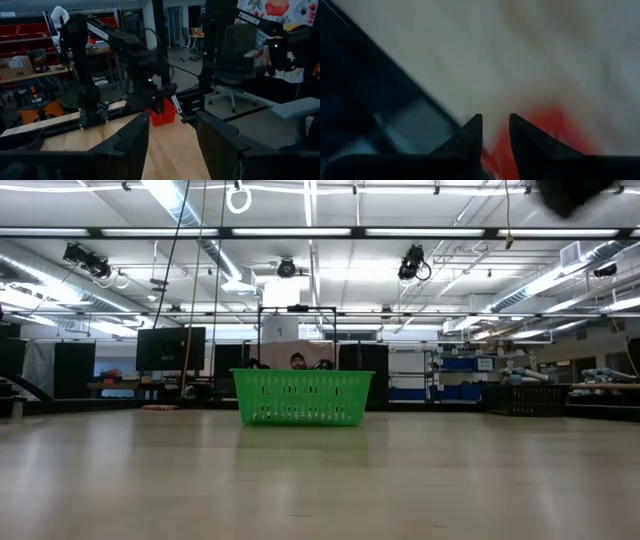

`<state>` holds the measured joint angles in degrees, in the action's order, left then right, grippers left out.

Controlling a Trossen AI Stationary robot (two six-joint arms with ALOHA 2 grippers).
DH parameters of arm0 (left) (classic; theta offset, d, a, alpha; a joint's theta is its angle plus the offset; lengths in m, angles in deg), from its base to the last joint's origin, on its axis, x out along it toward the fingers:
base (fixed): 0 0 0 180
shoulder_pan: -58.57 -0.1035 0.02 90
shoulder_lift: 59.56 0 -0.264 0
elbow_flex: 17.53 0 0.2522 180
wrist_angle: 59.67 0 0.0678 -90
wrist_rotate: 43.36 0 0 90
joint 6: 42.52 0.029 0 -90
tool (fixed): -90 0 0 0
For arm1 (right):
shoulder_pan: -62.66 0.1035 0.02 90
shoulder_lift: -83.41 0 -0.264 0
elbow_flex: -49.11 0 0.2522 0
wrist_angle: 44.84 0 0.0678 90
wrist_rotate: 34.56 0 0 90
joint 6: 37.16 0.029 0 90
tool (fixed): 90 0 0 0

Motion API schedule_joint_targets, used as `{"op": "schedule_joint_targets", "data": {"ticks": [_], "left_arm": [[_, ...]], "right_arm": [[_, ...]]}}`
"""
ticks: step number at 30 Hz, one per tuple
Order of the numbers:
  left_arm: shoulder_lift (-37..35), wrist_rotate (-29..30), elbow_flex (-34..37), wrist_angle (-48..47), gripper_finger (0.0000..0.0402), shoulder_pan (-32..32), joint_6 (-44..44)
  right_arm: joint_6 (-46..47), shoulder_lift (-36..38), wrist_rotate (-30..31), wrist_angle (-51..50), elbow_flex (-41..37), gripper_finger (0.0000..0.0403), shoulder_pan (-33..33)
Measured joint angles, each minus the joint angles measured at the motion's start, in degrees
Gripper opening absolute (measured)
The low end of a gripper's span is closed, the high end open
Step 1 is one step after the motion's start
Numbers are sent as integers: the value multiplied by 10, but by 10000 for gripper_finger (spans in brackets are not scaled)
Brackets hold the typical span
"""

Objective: Sort crayons
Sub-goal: Put the pink crayon into the red basket

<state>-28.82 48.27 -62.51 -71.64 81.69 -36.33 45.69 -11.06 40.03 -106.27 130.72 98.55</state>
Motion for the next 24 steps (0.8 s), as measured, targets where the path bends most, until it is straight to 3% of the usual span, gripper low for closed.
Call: {"op": "schedule_joint_targets", "data": {"ticks": [4, 9, 13, 15, 20, 24], "left_arm": [[0, 0, 0, -2, 173, 0, -11], [0, 0, 0, -11, 173, 0, -12], [0, 0, 0, -23, 173, 0, -12], [0, 0, 0, -27, 173, 0, -12], [0, 0, 0, -29, 173, 0, -12], [0, 0, 0, -29, 173, 0, -12]], "right_arm": [[-147, 1, 226, 56, 39, 101, -75], [-411, 1, 521, 209, 46, 101, -151], [-525, 0, 668, 305, 46, 101, -228], [-522, 0, 666, 327, 46, 101, -279], [-465, -28, 543, 393, 45, 100, -386], [-447, -95, 523, 405, 70, 100, -429]]}}
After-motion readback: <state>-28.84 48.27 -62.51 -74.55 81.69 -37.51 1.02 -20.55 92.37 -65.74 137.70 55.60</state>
